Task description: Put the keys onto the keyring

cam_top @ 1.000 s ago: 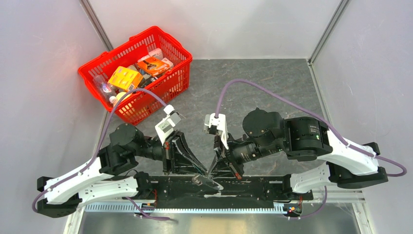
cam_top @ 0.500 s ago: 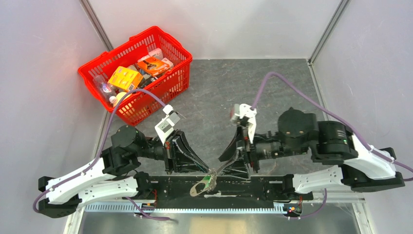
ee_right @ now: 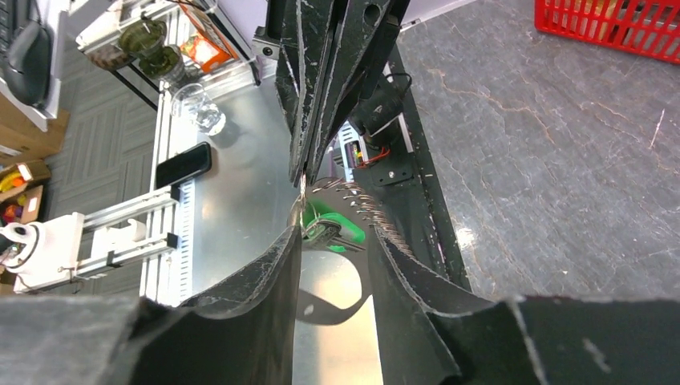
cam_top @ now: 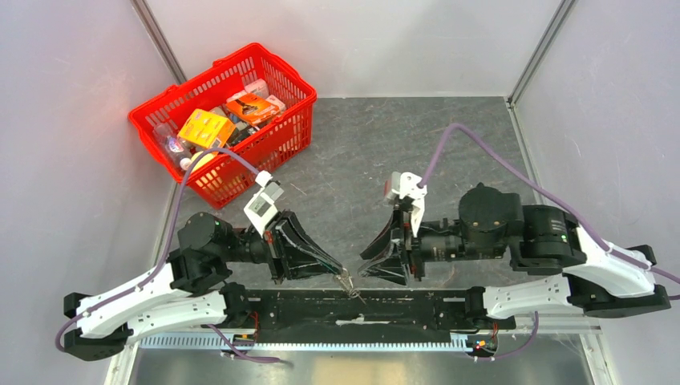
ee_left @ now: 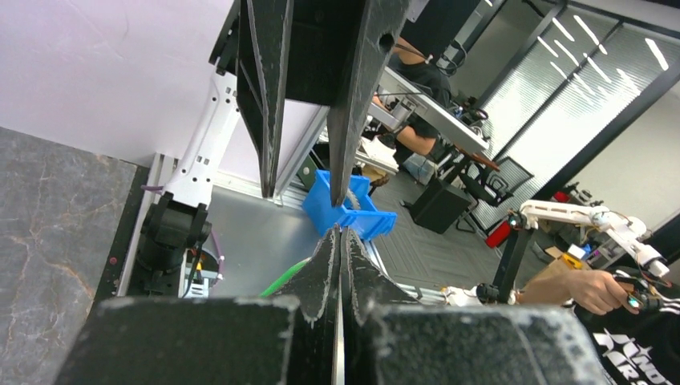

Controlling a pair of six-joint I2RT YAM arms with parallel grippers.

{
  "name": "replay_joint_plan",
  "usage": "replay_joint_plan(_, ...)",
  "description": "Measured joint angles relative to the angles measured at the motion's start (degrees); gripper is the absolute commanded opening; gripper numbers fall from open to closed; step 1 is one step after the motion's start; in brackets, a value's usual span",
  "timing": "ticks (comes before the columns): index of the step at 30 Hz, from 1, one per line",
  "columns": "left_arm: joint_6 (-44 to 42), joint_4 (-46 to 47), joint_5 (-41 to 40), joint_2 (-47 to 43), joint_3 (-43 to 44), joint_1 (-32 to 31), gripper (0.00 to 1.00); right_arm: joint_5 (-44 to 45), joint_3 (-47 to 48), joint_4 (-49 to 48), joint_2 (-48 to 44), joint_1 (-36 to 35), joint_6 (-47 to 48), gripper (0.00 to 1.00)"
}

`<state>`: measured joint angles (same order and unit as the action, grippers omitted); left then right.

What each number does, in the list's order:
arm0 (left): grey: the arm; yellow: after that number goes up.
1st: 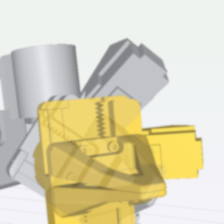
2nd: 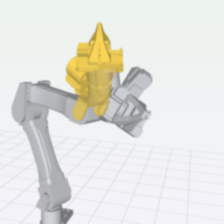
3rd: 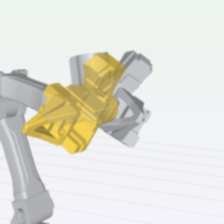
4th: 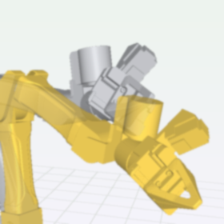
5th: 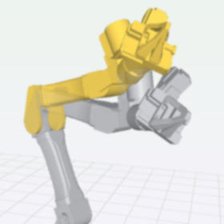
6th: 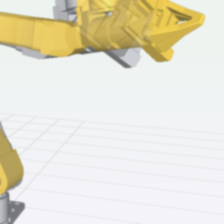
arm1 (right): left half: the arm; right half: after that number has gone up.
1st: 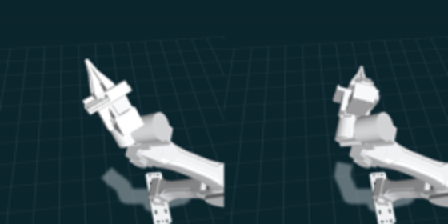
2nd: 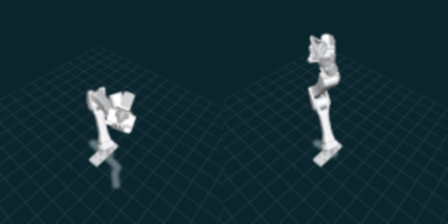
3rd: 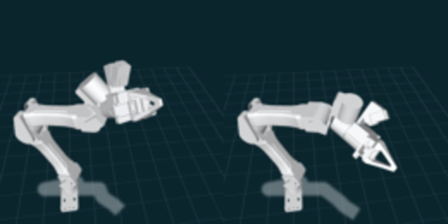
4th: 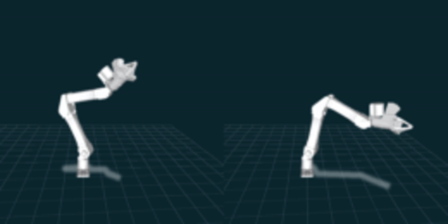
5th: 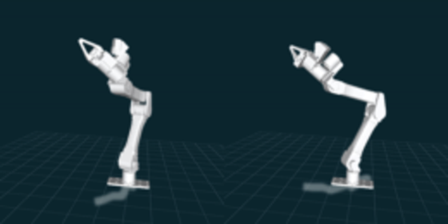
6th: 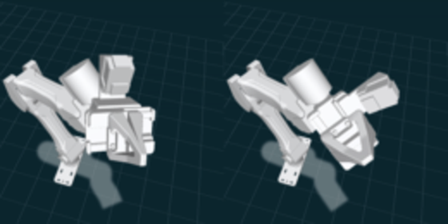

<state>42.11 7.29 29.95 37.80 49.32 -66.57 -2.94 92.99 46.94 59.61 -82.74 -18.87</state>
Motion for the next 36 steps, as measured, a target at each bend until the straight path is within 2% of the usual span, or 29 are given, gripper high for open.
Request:
replay_joint_plan(13,1.8,5.1,-6.2,-2.0,-3.8,0.0,0.02,-0.2,-1.6,-1.3,1.9,0.0,4.7,0.44)
replay_joint_plan(25,2.5,6.2,-8.5,-2.6,-4.0,0.0,0.02,-0.1,-1.7,-2.4,1.9,0.0,6.1,0.36)
replay_joint_plan(33,3.1,6.6,-10.2,-2.6,-5.2,0.0,0.02,0.2,-1.7,-2.7,3.2,-0.3,7.1,0.25)
replay_joint_plan(36,3.3,6.5,-10.6,-2.6,-5.5,0.0,0.02,0.3,-1.7,-2.7,3.4,-0.5,7.5,0.14)
